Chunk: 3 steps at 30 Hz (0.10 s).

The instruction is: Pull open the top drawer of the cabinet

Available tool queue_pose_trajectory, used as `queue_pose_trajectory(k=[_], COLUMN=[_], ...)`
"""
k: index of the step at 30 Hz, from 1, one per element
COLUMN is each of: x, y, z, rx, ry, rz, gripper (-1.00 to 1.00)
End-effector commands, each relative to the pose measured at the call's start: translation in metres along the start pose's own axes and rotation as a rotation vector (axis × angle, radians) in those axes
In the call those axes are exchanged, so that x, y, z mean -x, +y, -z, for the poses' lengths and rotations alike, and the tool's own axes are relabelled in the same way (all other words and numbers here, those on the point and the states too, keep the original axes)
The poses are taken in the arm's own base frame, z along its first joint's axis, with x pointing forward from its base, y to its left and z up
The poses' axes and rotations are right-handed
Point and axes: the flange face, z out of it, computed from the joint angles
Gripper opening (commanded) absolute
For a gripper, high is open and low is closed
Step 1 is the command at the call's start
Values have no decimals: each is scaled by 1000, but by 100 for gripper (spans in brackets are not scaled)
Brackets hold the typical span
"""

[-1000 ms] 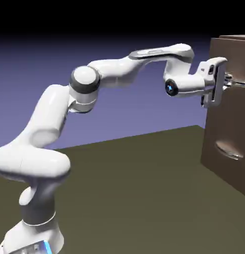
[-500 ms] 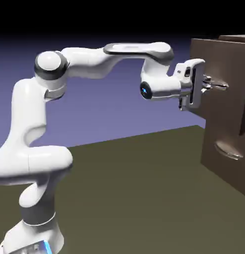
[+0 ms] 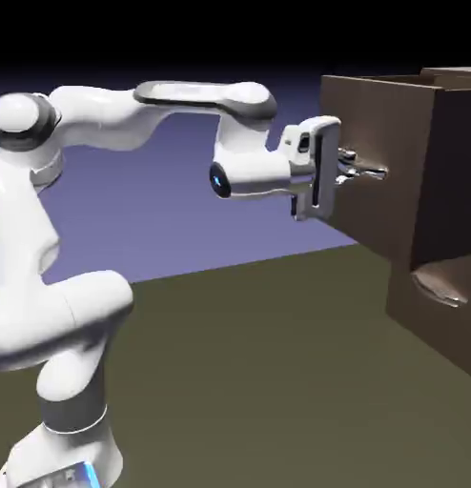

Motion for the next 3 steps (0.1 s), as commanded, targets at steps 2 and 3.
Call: queue_pose_trajectory(k=[2, 3], x=[0, 0], y=[0, 0], z=[0, 10], rx=[0, 0], ry=[0, -1], rz=[0, 2], gripper=[100, 100])
